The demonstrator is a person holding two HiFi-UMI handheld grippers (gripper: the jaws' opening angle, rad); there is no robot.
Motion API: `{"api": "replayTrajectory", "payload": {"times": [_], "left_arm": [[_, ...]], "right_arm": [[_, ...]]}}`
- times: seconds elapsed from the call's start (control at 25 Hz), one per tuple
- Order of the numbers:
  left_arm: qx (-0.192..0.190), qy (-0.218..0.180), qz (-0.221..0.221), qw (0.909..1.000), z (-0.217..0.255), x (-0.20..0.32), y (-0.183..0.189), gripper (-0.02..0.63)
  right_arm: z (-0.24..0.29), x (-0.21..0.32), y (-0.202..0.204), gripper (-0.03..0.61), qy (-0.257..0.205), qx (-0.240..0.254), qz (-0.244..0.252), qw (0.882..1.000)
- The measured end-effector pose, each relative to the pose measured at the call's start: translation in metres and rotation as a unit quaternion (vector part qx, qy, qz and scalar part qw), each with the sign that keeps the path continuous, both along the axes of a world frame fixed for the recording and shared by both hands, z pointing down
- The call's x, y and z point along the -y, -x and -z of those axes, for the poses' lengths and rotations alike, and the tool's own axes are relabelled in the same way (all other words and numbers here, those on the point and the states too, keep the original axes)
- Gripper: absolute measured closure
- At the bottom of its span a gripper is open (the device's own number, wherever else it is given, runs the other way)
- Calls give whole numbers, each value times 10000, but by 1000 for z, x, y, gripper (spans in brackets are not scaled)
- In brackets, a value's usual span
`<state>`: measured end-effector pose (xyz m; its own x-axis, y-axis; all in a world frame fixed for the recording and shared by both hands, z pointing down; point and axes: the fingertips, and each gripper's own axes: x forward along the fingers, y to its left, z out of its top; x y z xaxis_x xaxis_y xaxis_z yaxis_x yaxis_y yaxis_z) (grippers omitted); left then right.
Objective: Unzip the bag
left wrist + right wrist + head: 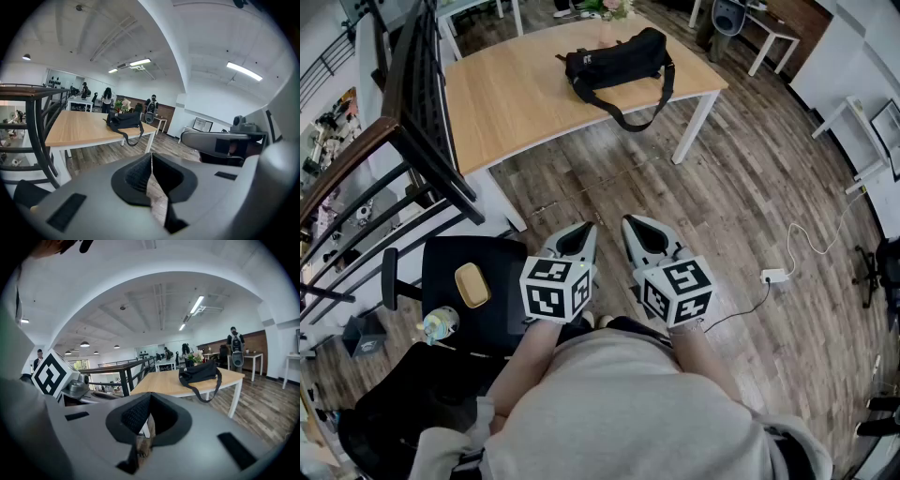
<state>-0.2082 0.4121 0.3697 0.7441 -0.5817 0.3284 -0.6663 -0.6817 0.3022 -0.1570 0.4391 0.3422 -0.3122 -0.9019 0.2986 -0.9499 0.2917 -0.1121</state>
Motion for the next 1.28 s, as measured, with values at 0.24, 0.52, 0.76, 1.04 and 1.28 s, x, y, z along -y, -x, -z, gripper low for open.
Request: {"api": "replayTrajectory", "payload": {"times": [0.24, 0.52, 0.76, 1.04, 1.28], "left_arm": [[-36, -65, -66, 10000, 1, -1, -3, 589], [-67, -99, -36, 9999, 5, 0, 0, 589], [-571, -214, -213, 9979, 15, -3, -6, 588], [-437, -134, 31, 9990, 5, -2, -9, 585], [-280, 7, 185, 9994, -4, -5, -18, 538]], "right_arm": [[-2, 0, 3, 574, 13, -24, 37, 10000], [-1, 0, 8, 574, -11, 20, 117, 9999], [-1, -3, -2, 571, -195, 129, -9, 9997], [-15, -10, -16, 522, 68, 119, 6, 9999], [-25, -12, -27, 495, 189, 246, 85, 9995]]}}
